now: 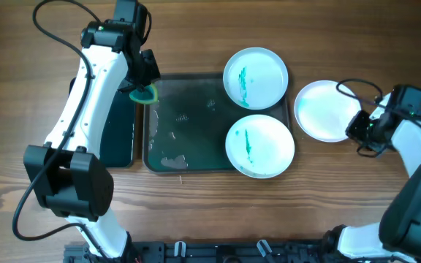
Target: Clean dirty plates on tray and stack at the side
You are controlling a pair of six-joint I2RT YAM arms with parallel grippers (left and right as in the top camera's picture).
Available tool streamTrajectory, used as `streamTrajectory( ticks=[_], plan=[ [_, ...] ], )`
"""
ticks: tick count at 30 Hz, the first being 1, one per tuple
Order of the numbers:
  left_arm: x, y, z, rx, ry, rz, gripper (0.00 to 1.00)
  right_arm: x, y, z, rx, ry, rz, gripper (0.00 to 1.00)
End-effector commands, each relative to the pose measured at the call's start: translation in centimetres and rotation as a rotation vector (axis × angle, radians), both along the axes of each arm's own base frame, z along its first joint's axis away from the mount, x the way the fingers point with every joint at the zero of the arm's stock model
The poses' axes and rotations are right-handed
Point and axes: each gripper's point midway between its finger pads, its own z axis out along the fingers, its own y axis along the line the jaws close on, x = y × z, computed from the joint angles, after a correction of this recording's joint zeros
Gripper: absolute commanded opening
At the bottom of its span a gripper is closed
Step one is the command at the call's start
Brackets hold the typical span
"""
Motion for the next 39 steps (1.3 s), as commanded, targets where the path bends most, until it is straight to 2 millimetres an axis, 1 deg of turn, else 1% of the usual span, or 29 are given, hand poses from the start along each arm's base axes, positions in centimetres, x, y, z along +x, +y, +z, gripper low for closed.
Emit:
streamTrajectory(
  ticks=[1, 3, 4, 7, 9, 12, 14, 15, 19, 21, 22, 24, 29, 30, 31, 37, 39],
  plan=[
    [0.2, -0.1, 0.3, -0.009, -0.007, -0.009, 0.04, 2.8, 2.9, 7.2, 0.073, -0.189, 0.161, 0.36],
    [0.1, -0.3, 0.2, -0.018, -0.005, -0.011, 0.04, 2.2, 4.8, 7.9, 0.112, -0.187, 0.200, 0.38],
    [0.1, -0.3, 0.2, -0.019, -0.004, -0.011, 0.04, 1.6, 5.8, 7.8, 0.128, -0.156, 0.220, 0.39],
    [0.1, -0.3, 0.2, -0.020, -0.004, -0.005, 0.04, -0.2, 8.3, 6.6, 0.159, -0.077, 0.296, 0.39],
    [0.2, -0.3, 0.2, -0.027, -0.007, 0.018, 0.04, -1.8, 10.5, 5.0, 0.166, -0.023, 0.381, 0.39],
    [0.2, -0.3, 0.3, -0.027, -0.009, 0.019, 0.04, -3.4, 12.0, 2.7, 0.146, 0.035, 0.431, 0.39],
    [0.2, -0.3, 0.3, -0.027, -0.009, 0.019, 0.04, -4.0, 12.9, 1.6, 0.146, 0.039, 0.463, 0.39],
    [0.2, -0.3, 0.3, -0.027, -0.009, 0.019, 0.04, -4.2, 13.5, 1.0, 0.146, 0.036, 0.477, 0.38],
    [-0.1, -0.3, 0.2, -0.025, 0.002, 0.018, 0.04, -4.1, 14.9, -0.3, 0.147, 0.007, 0.491, 0.38],
    [-0.1, -0.3, 0.2, -0.025, 0.002, 0.018, 0.04, -4.2, 15.4, -0.8, 0.144, -0.006, 0.508, 0.37],
    [0.0, -0.3, 0.2, -0.025, 0.002, 0.018, 0.04, -4.4, 15.7, -1.1, 0.146, -0.006, 0.511, 0.31],
    [0.0, -0.3, 0.2, -0.025, 0.002, 0.018, 0.04, -4.5, 15.8, -1.5, 0.146, -0.001, 0.502, 0.25],
    [-0.1, -0.3, 0.2, -0.025, 0.002, 0.018, 0.04, -4.3, 15.7, -1.6, 0.139, -0.004, 0.493, 0.23],
    [-0.1, -0.3, 0.2, -0.025, 0.002, 0.018, 0.04, -4.3, 15.6, -1.6, 0.140, -0.003, 0.482, 0.18],
    [-0.1, -0.3, 0.2, -0.025, 0.002, 0.018, 0.04, -4.1, 15.6, -1.6, 0.135, -0.006, 0.477, 0.10],
    [-0.1, -0.3, 0.2, -0.025, 0.002, 0.018, 0.04, -4.1, 15.5, -2.0, 0.134, -0.004, 0.477, 0.09],
    [-0.1, -0.3, 0.2, -0.025, 0.002, 0.018, 0.04, -4.0, 15.6, -2.0, 0.135, -0.009, 0.473, 0.04]
  ],
)
